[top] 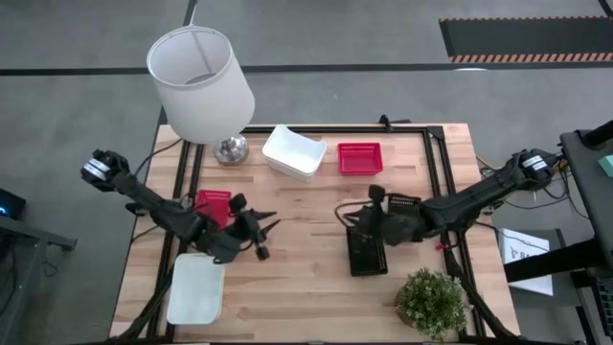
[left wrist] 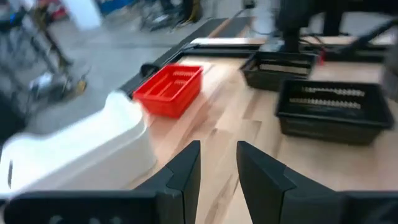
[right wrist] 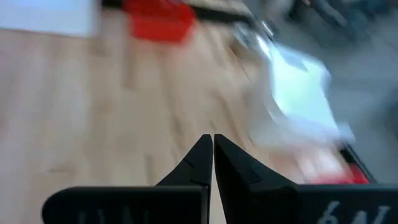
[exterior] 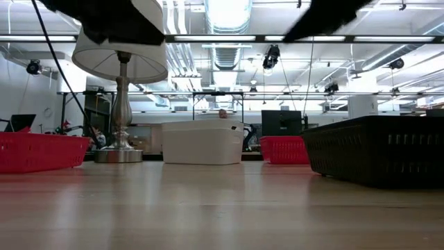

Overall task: Stack baskets by color
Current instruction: Stack the bottom red bin on top of the top red bin

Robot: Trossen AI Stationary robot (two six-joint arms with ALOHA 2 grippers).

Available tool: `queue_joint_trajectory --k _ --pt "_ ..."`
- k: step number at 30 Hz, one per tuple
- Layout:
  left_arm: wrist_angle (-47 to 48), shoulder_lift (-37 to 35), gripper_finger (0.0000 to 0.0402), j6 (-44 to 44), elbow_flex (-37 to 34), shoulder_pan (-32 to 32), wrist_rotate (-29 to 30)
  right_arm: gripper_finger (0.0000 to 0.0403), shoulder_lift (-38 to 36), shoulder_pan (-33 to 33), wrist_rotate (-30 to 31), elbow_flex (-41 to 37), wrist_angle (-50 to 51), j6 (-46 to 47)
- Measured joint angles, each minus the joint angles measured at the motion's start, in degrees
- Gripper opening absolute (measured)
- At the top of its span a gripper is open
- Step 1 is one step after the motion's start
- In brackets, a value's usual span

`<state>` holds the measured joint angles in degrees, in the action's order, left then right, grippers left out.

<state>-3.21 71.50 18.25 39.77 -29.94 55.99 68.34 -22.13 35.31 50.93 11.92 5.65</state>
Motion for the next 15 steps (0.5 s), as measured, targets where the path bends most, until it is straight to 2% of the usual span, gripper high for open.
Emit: queue_joint_trajectory --k 3,6,11,15 --pt "4.77 0.37 0.0088 8.66 0.00 1.78 -0.22 0.0009 -3.53 1.05 -9.80 -2.21 -5.78 -8.99" --pt "14.25 -0.11 0.0088 20.30 0.27 3.28 -1.18 0.0009 -6.89 2.56 -16.83 -4.13 -8.01 -11.68" --pt "33.31 -0.35 0.0088 43.29 3.35 6.57 -4.60 0.0009 -10.88 4.88 -18.03 -7.72 -8.08 -12.26" --pt "46.45 -0.03 0.0088 57.58 4.60 9.98 -17.26 0.0009 -12.93 6.59 -18.21 -9.90 -8.18 -11.61"
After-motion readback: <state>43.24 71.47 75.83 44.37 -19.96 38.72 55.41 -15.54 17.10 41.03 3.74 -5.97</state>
